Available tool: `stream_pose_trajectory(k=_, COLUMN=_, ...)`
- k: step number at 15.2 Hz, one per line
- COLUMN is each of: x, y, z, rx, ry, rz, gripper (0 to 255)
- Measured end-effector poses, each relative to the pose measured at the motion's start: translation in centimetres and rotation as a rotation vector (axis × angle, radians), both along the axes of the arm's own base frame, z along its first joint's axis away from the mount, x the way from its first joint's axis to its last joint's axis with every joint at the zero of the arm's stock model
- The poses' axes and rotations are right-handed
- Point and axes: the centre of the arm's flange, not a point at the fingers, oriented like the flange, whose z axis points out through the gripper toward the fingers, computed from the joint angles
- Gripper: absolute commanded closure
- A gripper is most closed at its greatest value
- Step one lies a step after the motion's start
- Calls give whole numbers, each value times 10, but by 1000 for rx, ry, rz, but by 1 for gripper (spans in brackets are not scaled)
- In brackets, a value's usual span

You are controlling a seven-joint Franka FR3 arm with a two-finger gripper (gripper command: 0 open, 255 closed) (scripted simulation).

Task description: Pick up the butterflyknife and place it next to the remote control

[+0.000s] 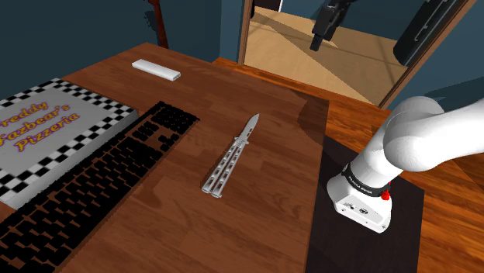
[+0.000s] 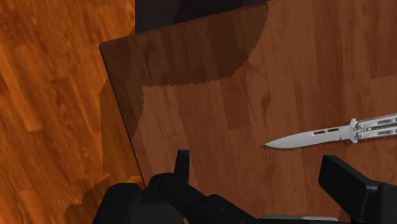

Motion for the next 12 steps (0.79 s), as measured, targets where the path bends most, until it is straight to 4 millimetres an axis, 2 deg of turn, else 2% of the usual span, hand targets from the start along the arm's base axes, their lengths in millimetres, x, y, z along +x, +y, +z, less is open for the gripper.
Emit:
stream_pose_trajectory(k=2, x=-1, y=4, z=-5, rx=1, ry=0, rz=-15, gripper=0)
stream_pose_trajectory(k=7, x=-10, y=49, z=-44, rx=15, ry=-4, rz=-165, gripper=0)
stream_pose_trajectory(k=12, x=-4, y=93, z=-84, rx=33, ry=-8, rz=-337, gripper=0)
